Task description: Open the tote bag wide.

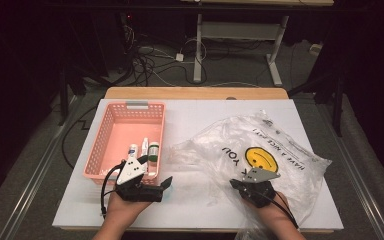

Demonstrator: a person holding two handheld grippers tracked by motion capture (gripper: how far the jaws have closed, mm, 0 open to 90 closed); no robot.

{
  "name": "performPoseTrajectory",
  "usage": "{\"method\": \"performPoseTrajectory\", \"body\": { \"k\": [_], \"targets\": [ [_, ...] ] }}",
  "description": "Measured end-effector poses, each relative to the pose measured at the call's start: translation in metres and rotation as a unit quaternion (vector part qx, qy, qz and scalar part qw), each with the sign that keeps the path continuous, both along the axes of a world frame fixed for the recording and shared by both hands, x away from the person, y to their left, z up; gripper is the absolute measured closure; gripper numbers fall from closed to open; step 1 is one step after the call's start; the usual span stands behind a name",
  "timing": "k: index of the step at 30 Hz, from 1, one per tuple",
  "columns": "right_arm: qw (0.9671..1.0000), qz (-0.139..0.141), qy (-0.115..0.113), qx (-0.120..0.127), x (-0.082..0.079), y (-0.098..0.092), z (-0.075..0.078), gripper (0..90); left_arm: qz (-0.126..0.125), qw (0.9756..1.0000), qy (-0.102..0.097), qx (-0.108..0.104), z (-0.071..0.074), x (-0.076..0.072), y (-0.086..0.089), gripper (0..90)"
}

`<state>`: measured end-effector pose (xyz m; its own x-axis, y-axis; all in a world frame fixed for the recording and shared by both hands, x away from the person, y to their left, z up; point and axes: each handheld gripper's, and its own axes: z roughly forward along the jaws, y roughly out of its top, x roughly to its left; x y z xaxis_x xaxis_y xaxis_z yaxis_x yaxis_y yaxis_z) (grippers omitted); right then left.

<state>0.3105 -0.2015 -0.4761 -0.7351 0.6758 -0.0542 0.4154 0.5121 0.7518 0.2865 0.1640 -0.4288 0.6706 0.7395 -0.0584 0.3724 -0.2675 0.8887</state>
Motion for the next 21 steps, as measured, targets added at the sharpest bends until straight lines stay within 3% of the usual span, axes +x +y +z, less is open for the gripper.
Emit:
{"method": "performPoseTrajectory", "body": {
  "k": [10,12,21],
  "targets": [
    [0.9984,-0.006,-0.041,0.037,0.015,-0.009,0.024,90.0,0.003,1.0000,0.000,-0.004,0.000,0.001,0.001,0.0],
    [0.9982,-0.006,-0.049,0.035,0.018,-0.008,0.028,90.0,0.002,1.0000,-0.001,-0.005,0.000,0.001,0.001,0.0],
    [0.9976,-0.010,-0.039,0.057,0.039,0.001,0.028,90.0,0.000,0.9999,-0.001,-0.011,0.001,0.001,0.004,0.0]
  ]
}}
